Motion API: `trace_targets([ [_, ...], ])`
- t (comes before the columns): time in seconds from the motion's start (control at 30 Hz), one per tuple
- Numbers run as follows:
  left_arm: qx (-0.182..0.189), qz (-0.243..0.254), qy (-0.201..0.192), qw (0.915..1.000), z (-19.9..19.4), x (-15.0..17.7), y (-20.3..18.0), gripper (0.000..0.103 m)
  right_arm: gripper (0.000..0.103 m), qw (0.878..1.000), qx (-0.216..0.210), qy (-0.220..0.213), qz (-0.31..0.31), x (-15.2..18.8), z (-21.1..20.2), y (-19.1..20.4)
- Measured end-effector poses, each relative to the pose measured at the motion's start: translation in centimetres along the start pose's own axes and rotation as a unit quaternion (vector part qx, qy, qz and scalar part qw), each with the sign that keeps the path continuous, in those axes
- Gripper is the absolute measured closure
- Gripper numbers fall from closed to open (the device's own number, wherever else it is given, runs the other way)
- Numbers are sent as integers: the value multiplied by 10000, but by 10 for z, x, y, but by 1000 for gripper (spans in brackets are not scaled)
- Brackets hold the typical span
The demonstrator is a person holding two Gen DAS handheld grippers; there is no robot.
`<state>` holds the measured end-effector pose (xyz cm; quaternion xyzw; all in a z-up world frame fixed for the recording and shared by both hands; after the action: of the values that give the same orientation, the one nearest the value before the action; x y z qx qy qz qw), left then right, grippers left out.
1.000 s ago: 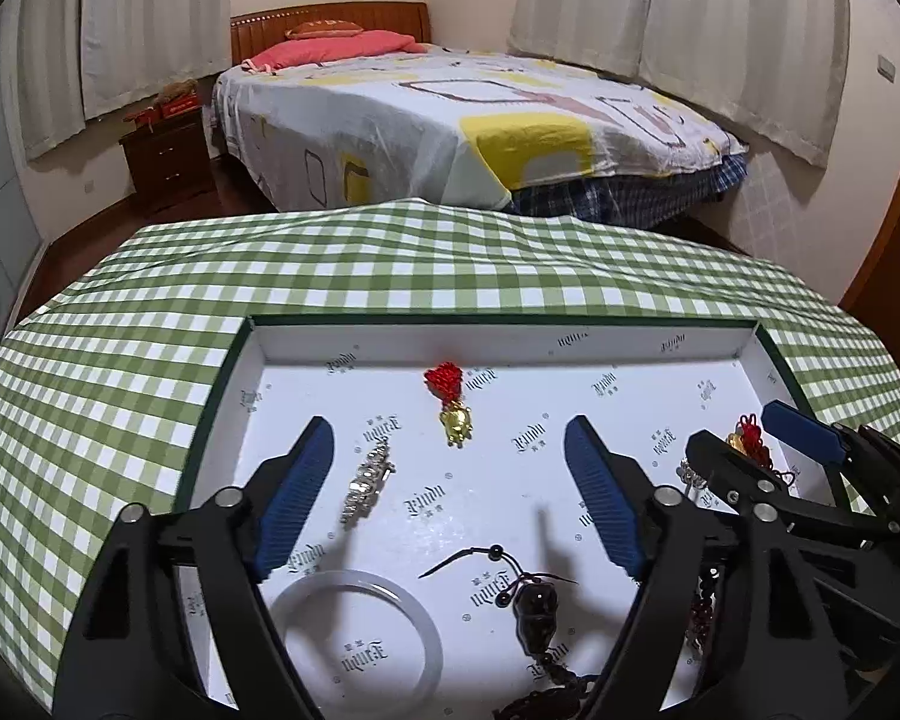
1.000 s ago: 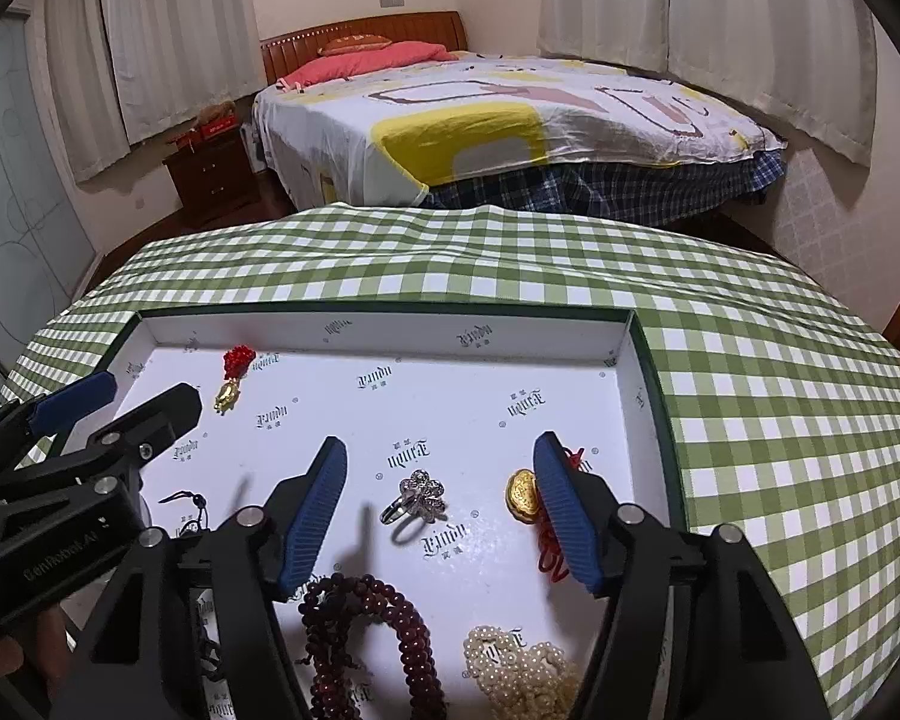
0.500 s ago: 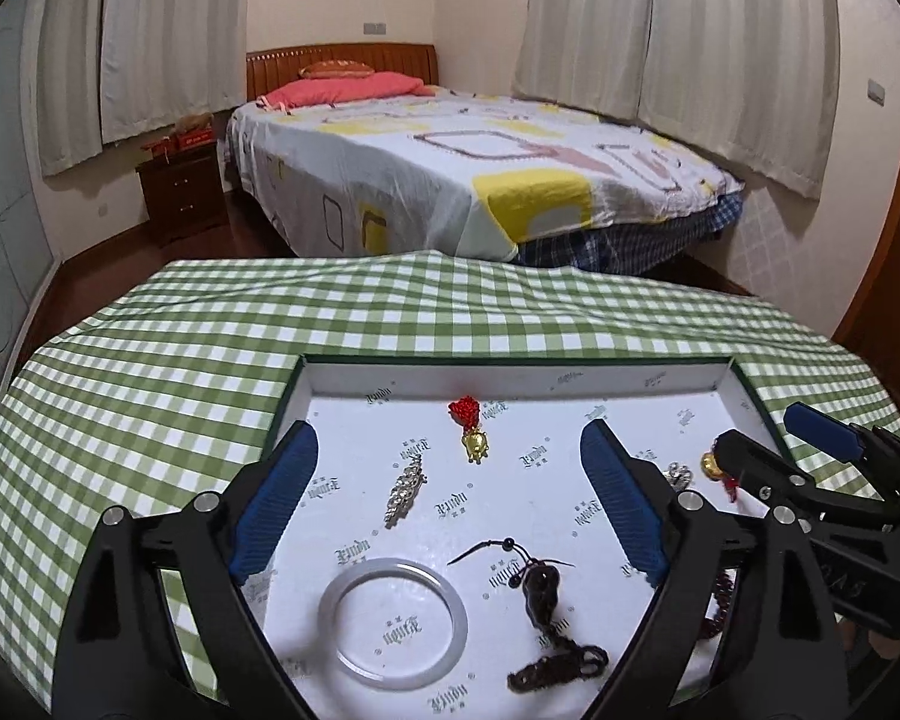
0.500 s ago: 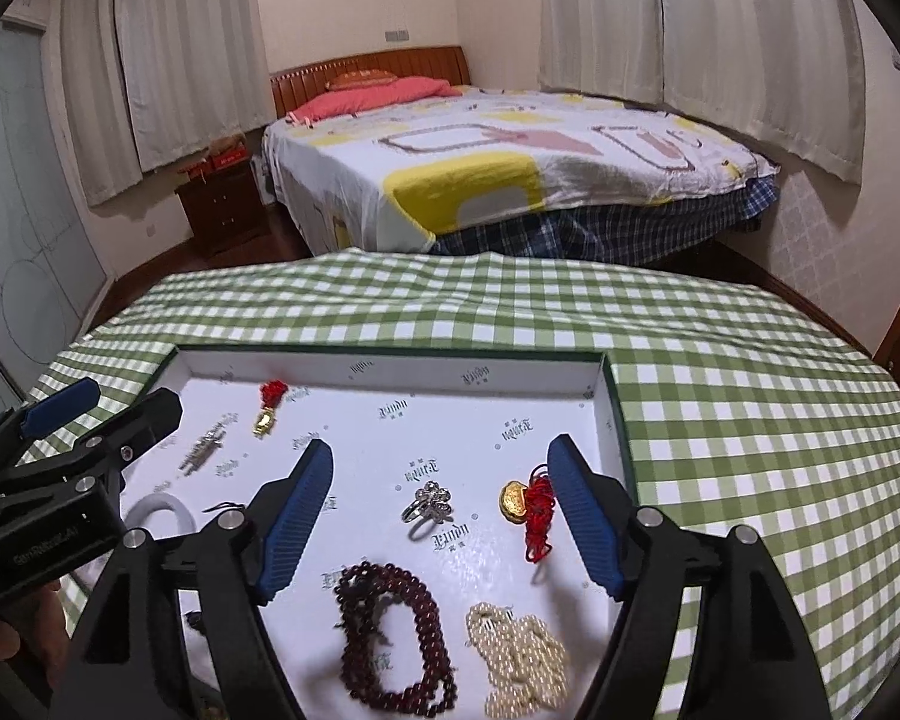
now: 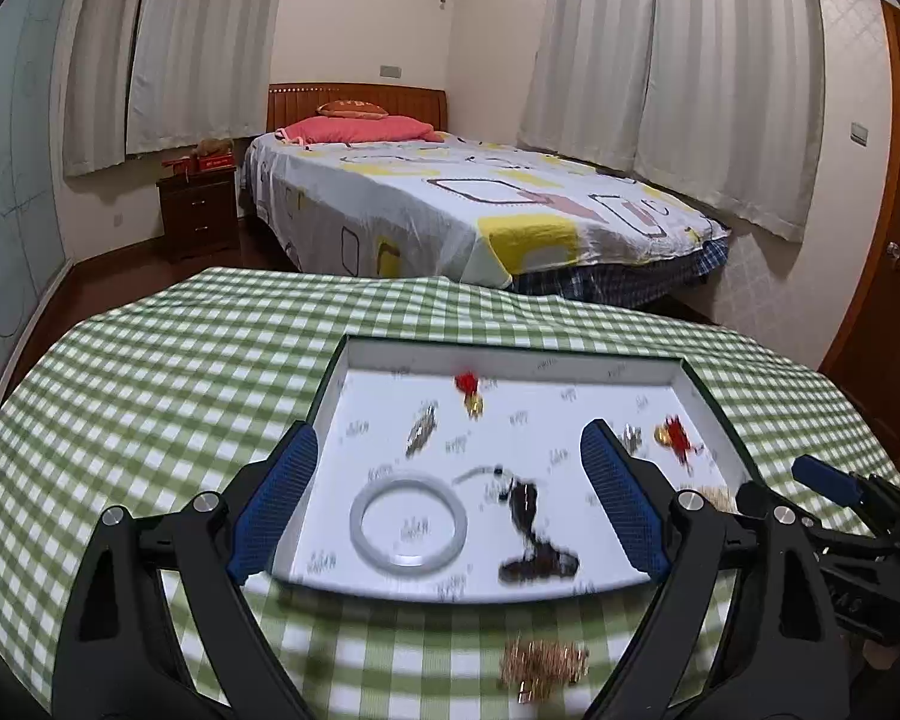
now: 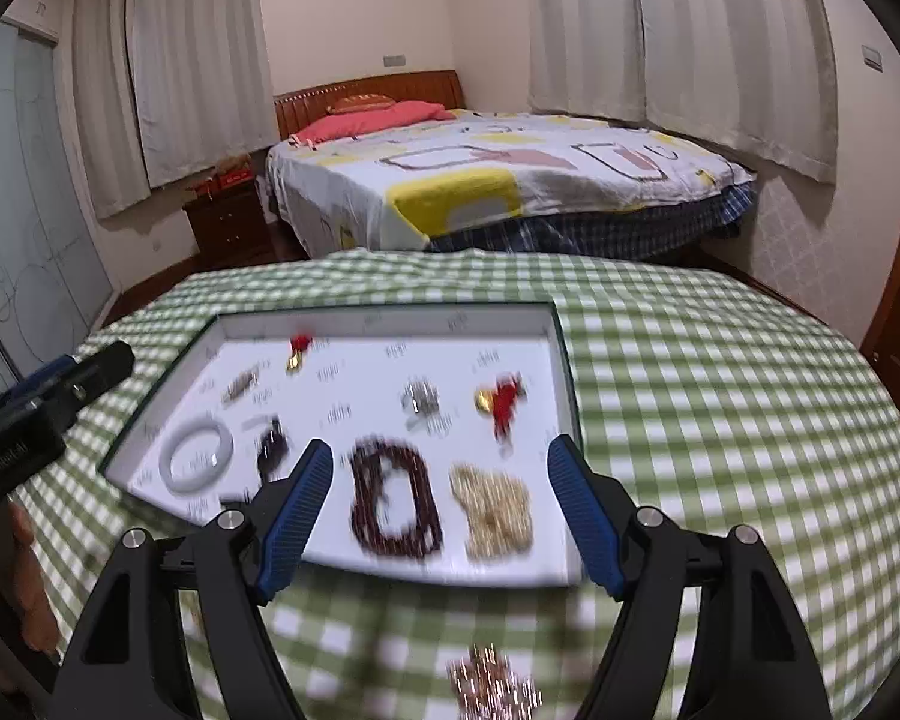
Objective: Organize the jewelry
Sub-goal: 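Move the left tool to the gold chain while the right tool approaches the pearl cluster brooch, then grasp the gold pearl cluster brooch with the right tool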
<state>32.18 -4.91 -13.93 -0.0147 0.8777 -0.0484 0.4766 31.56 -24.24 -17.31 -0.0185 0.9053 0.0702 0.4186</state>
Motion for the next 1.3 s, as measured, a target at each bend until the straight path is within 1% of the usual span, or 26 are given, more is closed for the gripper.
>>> trace_targets([
  [0.1,-45,-22,70,10000,-8,15,4,16,31,9999,57,73,55,19,-6,-4],
  [0.27,-55,-67,283,9996,-15,38,9,16,32,9991,104,383,164,48,-7,-13],
  [0.3,-49,-70,331,9994,-16,43,9,16,34,9987,104,459,209,54,-6,-16],
  [0.37,-59,-68,410,9991,-17,51,9,16,41,9979,108,581,267,63,-4,-19],
  [0.43,-49,-57,476,9988,-19,57,8,16,45,9970,109,692,317,71,-2,-22],
  [0.5,-46,-23,548,9985,-20,65,7,16,46,9965,108,751,345,76,-2,-24],
  [0.6,-43,42,641,9979,-22,76,5,16,46,9958,100,838,363,79,1,-25],
  [0.7,-32,94,758,9971,-22,86,2,16,51,9958,147,850,307,81,1,-26],
  [0.8,-9,114,866,9962,-19,91,-2,16,61,9959,184,848,266,82,0,-26],
  [0.87,13,131,878,9961,-18,93,-4,16,74,9961,146,843,232,84,-2,-26],
  [0.97,37,203,904,9957,-15,94,-10,16,76,9964,103,828,158,87,-4,-22],
  [1.03,63,220,940,9953,-13,95,-13,16,80,9964,50,835,150,86,-4,-20],
  [1.2,153,275,1048,9940,-6,98,-21,16,80,9967,41,805,131,86,-5,-18],
  [1.3,242,294,1204,9920,1,101,-28,16,80,9968,29,786,145,86,-5,-19],
])
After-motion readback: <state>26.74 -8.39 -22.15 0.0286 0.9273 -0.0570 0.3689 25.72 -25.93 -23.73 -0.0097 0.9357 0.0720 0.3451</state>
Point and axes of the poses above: each gripper's, at about its wrist camera, not at the fingertips, and z roughly the way its jaws point, y to its left, x to its underside, the point moved 6 cm from there along z, roughly the way its jaws point, and after that the axes turned 1 degree about x, right-handed, at the moved point
